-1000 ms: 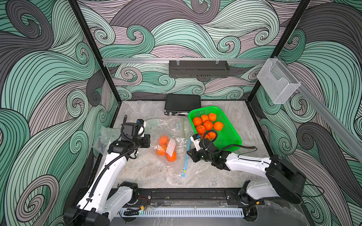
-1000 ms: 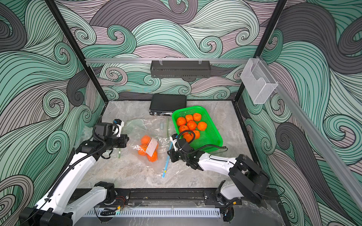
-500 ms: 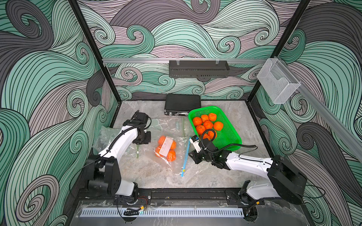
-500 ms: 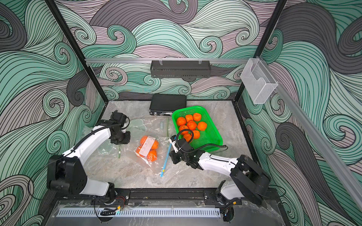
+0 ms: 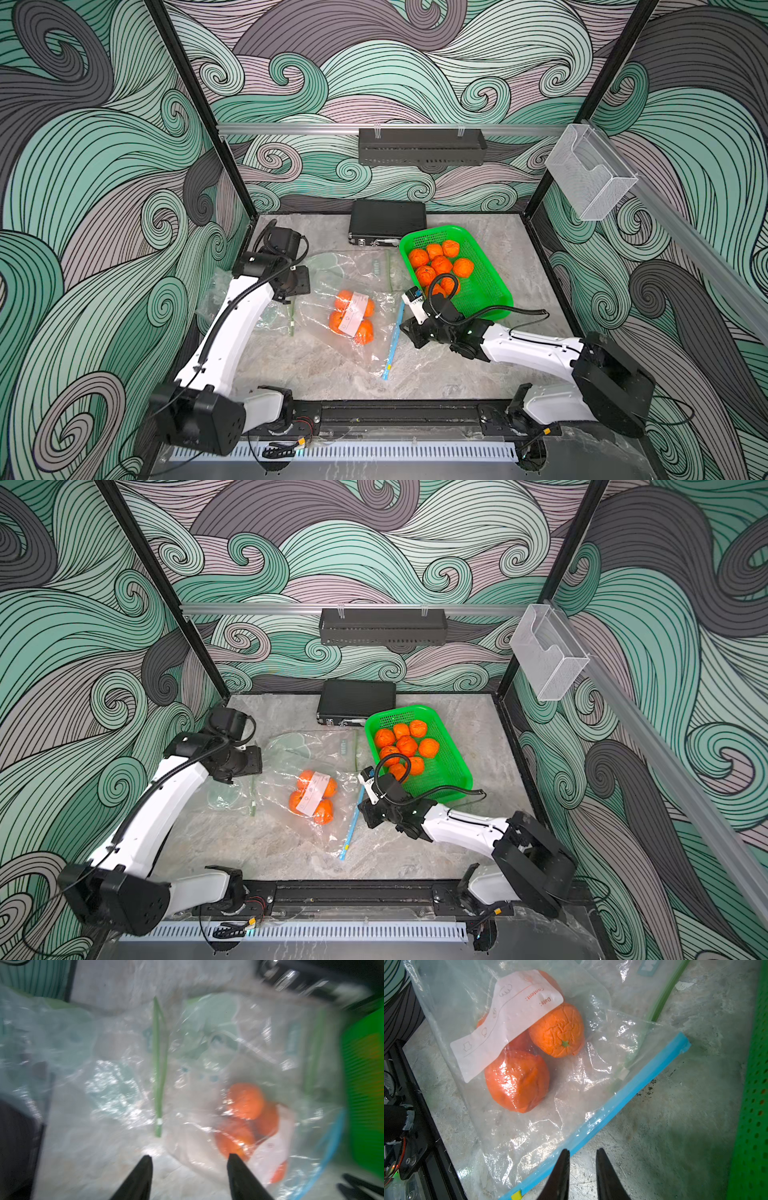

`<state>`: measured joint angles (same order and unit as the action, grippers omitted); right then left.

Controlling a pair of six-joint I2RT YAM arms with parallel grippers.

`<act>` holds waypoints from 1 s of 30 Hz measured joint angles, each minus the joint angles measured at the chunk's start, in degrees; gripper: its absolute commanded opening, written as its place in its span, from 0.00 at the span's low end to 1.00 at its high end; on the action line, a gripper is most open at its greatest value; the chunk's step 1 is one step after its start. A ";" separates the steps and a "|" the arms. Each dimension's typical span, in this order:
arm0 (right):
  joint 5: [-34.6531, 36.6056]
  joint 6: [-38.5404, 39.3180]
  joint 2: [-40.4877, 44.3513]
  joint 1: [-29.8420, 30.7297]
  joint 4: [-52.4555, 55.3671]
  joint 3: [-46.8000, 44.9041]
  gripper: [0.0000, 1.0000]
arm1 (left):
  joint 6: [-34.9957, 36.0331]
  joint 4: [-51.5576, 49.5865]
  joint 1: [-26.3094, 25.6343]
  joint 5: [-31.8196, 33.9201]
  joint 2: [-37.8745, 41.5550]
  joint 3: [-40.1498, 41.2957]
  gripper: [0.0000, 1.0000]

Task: Open the zip-top bag and take out the orange
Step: Adjust the zipper food storage bag at the center of the board.

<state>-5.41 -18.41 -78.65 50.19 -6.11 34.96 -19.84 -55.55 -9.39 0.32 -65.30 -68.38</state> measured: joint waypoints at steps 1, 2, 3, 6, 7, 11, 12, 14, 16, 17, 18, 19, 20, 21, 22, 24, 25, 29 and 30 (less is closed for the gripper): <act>0.00 0.00 0.11 -0.02 -0.17 0.00 0.27 | -1.33 3.85 -0.33 -3.89 1.84 3.17 0.34; 0.00 -0.02 0.22 -0.07 -0.28 0.00 0.27 | -2.95 7.72 -0.83 -7.19 3.02 6.67 0.30; 0.00 -0.02 0.33 -0.07 -0.31 0.00 0.27 | -3.96 10.45 -1.38 -9.09 3.37 9.51 0.28; 0.00 -0.02 0.92 -0.07 -0.28 0.00 0.27 | -6.64 15.52 -2.75 -13.18 -1.03 13.99 0.16; -0.02 -0.02 1.20 -0.07 -0.28 -0.02 0.27 | -7.37 16.79 -2.95 -14.10 -4.17 14.34 0.12; -0.02 0.00 2.16 -0.31 -0.28 -0.13 0.27 | -10.51 24.15 -3.04 -14.08 -11.23 17.81 0.04; -0.02 -0.02 2.27 -0.39 -0.26 -0.17 0.27 | -11.26 25.03 -3.04 -13.35 -11.98 18.82 0.02; -0.02 -0.02 2.49 -0.59 -0.26 -0.42 0.27 | -12.57 26.08 -3.02 -11.26 -13.42 20.00 0.01; -0.02 -0.02 2.60 -0.70 -0.33 -0.85 0.28 | -13.57 27.67 -3.02 -9.73 -14.88 20.96 0.01; -0.09 0.00 2.60 -0.72 -0.33 -1.09 0.28 | -13.99 28.28 -2.99 -9.27 -15.93 21.20 0.00; -0.17 0.00 2.56 -0.72 -0.33 -1.27 0.27 | -14.34 28.98 -2.95 -8.94 -17.25 21.27 0.00; -0.48 0.04 2.38 -0.74 -0.31 -1.33 0.28 | -14.56 29.92 -2.89 -8.83 -18.93 21.29 0.00; -0.87 0.13 2.05 -0.79 -0.44 -1.33 0.28 | -14.80 30.95 -2.82 -8.81 -20.55 21.38 0.00; -1.25 0.28 1.66 -0.83 -0.55 -1.33 0.28 | -15.02 31.98 -2.78 -8.76 -21.79 21.55 0.00; -1.86 0.50 1.05 -0.90 -0.52 -1.31 0.29 | -15.30 33.29 -2.75 -8.68 -23.08 21.99 0.00; -2.84 1.07 -0.24 -0.94 -0.61 -1.29 0.29 | -15.58 35.26 -2.73 -8.41 -24.70 22.91 0.00; -3.34 1.44 -0.94 -0.94 -0.63 -1.25 0.29 | -15.69 36.24 -2.69 -8.33 -25.33 23.43 0.00; -5.07 2.71 -3.15 -0.98 -0.61 -0.90 0.29 | -15.76 39.54 -2.62 -8.33 -25.75 24.11 0.00; -5.53 2.99 -3.39 -1.05 -0.59 -0.70 0.29 | -15.76 40.28 -2.62 -8.35 -25.77 24.35 0.00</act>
<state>-10.94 -15.42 -82.04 49.15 -6.70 34.26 -35.59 -15.27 -12.01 -8.03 -91.07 -44.03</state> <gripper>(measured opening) 0.287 0.047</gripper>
